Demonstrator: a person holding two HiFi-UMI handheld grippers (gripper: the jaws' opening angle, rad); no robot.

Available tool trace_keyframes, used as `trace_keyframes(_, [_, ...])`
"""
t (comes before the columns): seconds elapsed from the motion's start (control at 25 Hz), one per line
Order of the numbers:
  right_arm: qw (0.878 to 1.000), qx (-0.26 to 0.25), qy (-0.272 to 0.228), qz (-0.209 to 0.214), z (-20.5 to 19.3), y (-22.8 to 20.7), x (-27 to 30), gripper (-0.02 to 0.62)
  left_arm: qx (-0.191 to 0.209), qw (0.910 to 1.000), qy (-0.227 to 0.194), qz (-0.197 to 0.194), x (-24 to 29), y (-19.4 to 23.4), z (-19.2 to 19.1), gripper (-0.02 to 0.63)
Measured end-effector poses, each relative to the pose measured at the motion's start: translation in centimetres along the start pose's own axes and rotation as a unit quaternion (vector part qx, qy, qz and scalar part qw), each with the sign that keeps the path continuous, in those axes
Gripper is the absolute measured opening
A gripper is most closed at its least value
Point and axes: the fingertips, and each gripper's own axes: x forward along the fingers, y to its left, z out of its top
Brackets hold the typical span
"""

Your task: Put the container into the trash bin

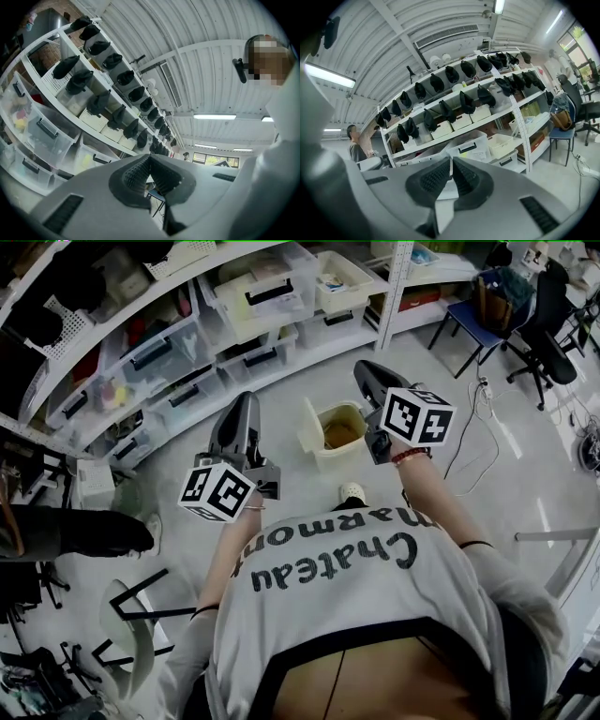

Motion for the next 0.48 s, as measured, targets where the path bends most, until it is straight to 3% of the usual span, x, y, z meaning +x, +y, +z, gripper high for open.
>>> trace_keyframes(0.48, [1.000,0.015,0.024,-0.008,-2.6,-0.2,-1.1,0.040,-0.008,0.9997,0.012,0.018,-2.0,0.1,-1.0,0.023])
